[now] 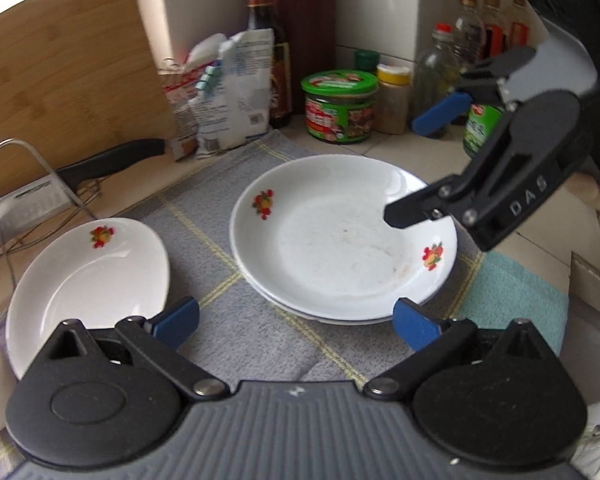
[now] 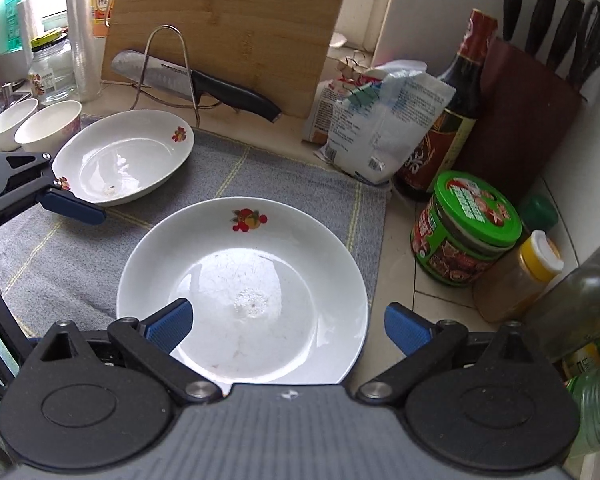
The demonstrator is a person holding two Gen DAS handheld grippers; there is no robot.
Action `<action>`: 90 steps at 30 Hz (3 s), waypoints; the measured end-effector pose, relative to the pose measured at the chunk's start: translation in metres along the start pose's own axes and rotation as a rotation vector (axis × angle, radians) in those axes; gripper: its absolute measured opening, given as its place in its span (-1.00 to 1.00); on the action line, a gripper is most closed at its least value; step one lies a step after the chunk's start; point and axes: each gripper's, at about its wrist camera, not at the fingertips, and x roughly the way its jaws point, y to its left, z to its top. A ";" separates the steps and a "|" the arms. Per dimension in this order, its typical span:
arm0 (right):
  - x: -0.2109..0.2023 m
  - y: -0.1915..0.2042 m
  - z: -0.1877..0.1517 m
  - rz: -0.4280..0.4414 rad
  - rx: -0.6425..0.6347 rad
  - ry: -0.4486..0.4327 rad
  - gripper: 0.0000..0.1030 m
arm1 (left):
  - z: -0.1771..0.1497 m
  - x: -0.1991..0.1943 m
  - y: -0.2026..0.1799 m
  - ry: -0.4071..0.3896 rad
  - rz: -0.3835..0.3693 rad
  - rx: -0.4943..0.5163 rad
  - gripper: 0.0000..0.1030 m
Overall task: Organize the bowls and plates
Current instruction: 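Withdraw the right gripper and move the left gripper toward the fruit-print plate, then grasp the rim of the fruit-print plate by the knife stand with the left gripper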
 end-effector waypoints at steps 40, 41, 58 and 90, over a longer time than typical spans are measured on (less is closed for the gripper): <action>0.095 0.169 0.057 0.067 -0.100 -0.033 1.00 | 0.018 -0.007 0.186 0.111 0.143 -0.141 0.99; 0.100 0.170 0.056 0.067 -0.108 -0.021 1.00 | 0.021 -0.002 0.187 0.120 0.139 -0.142 0.99; 0.138 0.157 0.065 0.183 -0.063 0.031 1.00 | 0.031 0.057 0.215 0.252 0.024 -0.151 0.99; 0.149 0.147 0.083 0.246 -0.186 0.073 1.00 | 0.042 0.098 0.217 0.462 -0.034 -0.120 0.86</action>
